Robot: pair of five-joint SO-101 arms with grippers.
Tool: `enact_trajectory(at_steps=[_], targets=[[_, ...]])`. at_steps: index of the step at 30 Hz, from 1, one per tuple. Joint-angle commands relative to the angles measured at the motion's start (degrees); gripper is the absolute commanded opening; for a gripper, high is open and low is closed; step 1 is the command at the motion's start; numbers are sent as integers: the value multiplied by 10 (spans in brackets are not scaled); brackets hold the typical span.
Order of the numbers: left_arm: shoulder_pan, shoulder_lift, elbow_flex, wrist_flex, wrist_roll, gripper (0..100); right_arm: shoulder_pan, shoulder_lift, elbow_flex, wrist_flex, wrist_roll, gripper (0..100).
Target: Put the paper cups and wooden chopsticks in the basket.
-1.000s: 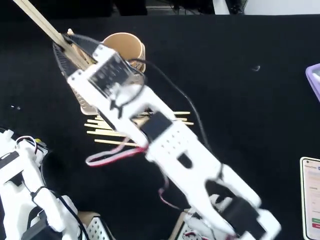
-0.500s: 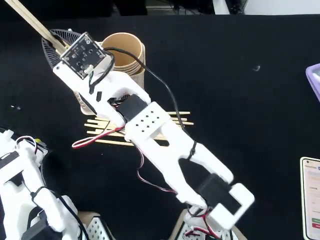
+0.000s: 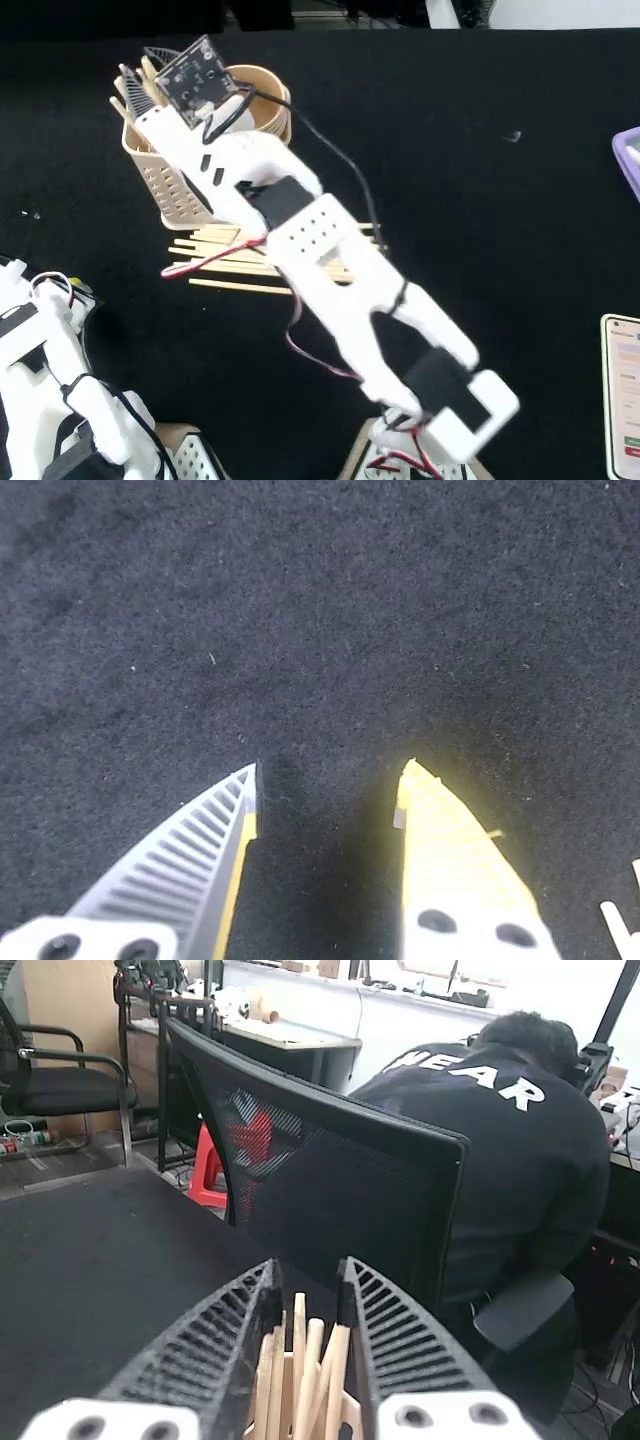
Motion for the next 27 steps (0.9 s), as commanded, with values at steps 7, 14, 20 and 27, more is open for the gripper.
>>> enact_trajectory(at_steps=[7, 14, 20, 27], targets=[[5, -11, -26, -5, 0, 224, 15, -250, -34, 435, 1, 106], [6, -11, -26, -5, 0, 224, 15, -337, 3, 676, 1, 106], [5, -11, -26, -5, 0, 224, 14, -364, 203, 643, 48, 109], [6, -11, -26, -5, 0, 224, 15, -352, 480, 404, 114, 217]])
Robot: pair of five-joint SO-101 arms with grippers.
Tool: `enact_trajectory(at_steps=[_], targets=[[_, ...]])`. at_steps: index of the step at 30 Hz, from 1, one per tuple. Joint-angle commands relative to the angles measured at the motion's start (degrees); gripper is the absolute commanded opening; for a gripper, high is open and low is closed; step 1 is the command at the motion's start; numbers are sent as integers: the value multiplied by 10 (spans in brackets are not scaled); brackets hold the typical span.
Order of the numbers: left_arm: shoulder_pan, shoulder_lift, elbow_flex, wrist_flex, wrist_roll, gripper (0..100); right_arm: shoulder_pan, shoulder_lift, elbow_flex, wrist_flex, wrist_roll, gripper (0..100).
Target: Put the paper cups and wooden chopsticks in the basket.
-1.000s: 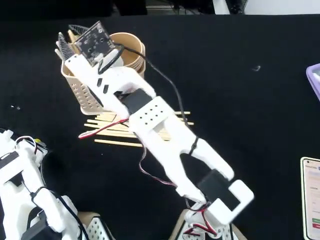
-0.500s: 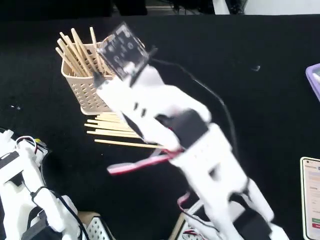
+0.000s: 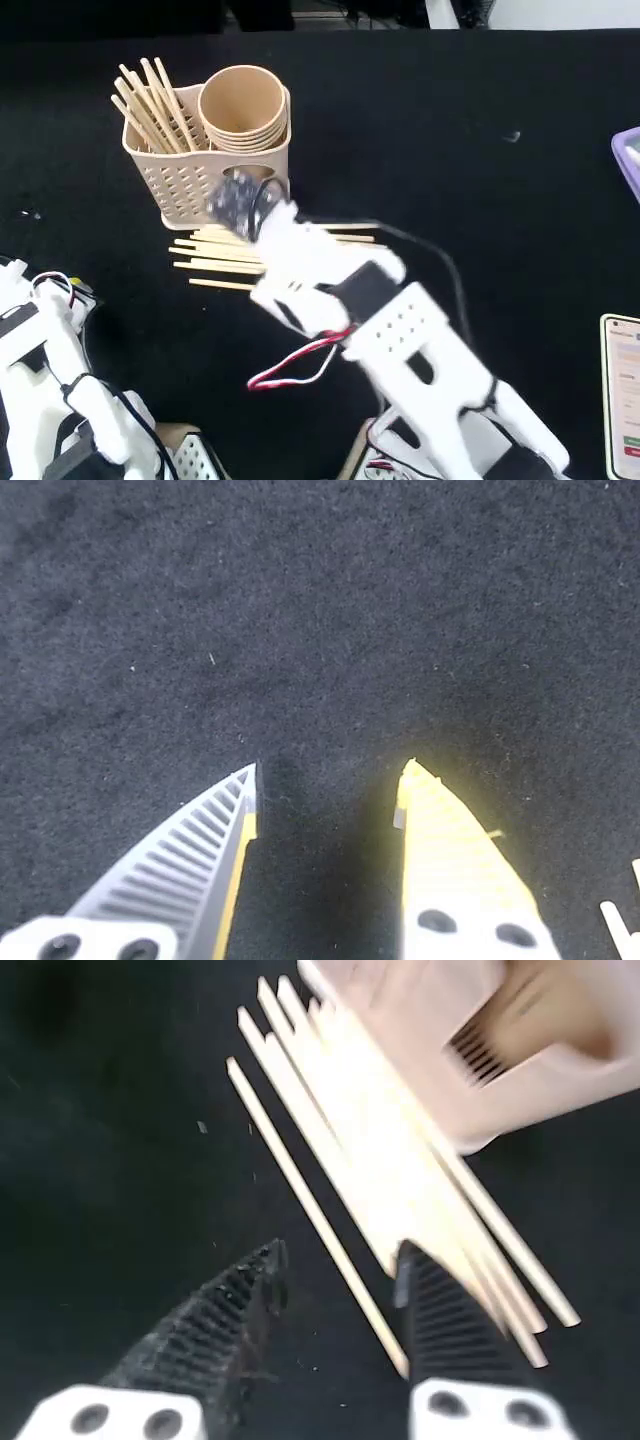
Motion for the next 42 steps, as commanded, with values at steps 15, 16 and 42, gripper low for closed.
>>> enact_trajectory(at_steps=[15, 16, 42], targets=[[3, -11, -26, -6, 0, 224, 18, 291, 59, -261, 123, 217], [3, -11, -26, -6, 0, 224, 25, 300, 55, -261, 133, 217], [3, -13, -26, -6, 0, 224, -4, 343, 50, -173, 231, 11]])
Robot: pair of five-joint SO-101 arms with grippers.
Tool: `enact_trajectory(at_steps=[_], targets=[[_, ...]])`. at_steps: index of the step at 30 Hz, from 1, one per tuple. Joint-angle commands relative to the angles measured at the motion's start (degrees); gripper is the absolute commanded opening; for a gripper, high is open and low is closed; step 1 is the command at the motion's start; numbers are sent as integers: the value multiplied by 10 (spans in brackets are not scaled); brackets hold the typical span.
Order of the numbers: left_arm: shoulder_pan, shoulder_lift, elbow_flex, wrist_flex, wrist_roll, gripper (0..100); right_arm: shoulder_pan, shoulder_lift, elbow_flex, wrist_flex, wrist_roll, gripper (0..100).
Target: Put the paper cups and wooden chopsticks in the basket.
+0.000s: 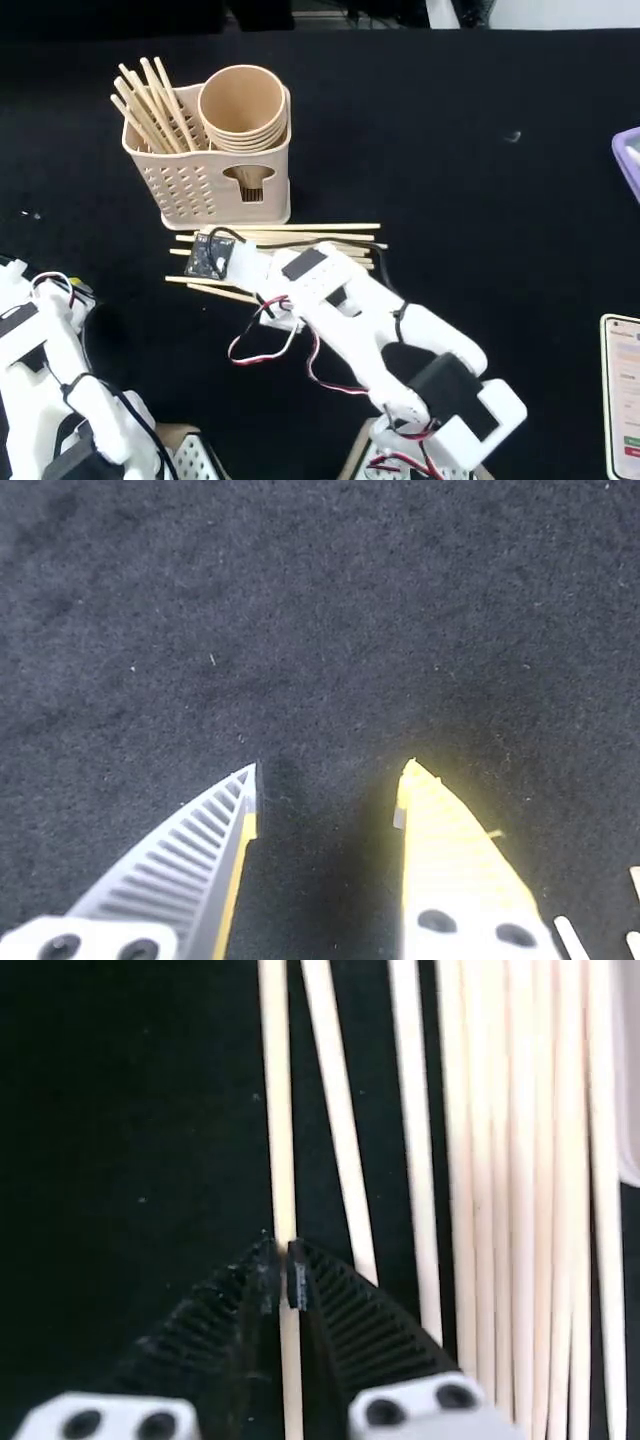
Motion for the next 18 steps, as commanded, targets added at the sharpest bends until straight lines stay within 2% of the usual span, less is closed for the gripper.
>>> enact_trajectory(at_steps=[1, 4, 7, 13, 18], targets=[[3, -13, -26, -6, 0, 224, -18, 0, 3, 19, 2, 11], [4, -14, -26, -6, 0, 224, -17, -28, 4, 19, 0, 15], [4, -14, -27, -6, 0, 224, -15, -58, 4, 20, -37, 35], [5, -14, -27, -6, 0, 224, -15, -66, 32, -21, -41, 248], [4, -14, -27, -6, 0, 224, -14, -66, 42, -62, -41, 254]])
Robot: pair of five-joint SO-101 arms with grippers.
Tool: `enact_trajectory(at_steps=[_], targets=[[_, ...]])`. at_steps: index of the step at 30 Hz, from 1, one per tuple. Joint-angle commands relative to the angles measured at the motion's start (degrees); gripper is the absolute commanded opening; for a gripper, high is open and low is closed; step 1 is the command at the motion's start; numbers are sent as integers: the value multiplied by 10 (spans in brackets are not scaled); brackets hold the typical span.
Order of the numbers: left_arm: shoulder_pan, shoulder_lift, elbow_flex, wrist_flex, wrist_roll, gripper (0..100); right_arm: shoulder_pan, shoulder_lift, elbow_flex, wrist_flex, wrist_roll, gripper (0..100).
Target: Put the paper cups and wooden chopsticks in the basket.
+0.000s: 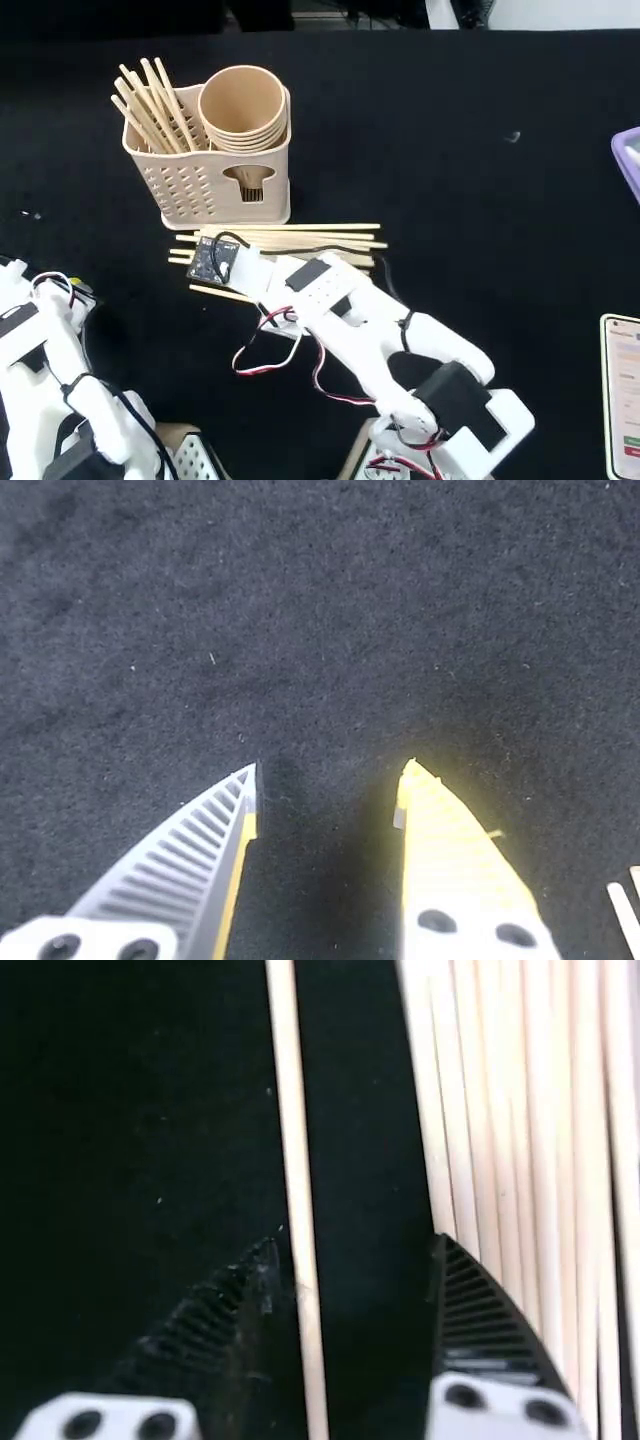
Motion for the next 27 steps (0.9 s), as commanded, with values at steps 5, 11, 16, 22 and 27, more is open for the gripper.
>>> enact_trajectory(at_steps=[5, 11, 16, 22, 27], targets=[[4, -13, -27, -6, 0, 224, -7, -29, -1, -28, -8, 254], [3, -14, -27, -6, 0, 224, 1, -64, -12, 12, -9, 254], [3, -14, -27, -6, 0, 224, 106, -132, -1, 13, -12, 254], [6, -14, -27, -6, 0, 224, 203, -166, 18, 3, -9, 254], [3, -13, -26, -6, 0, 224, 201, -100, 22, -41, 29, 254]])
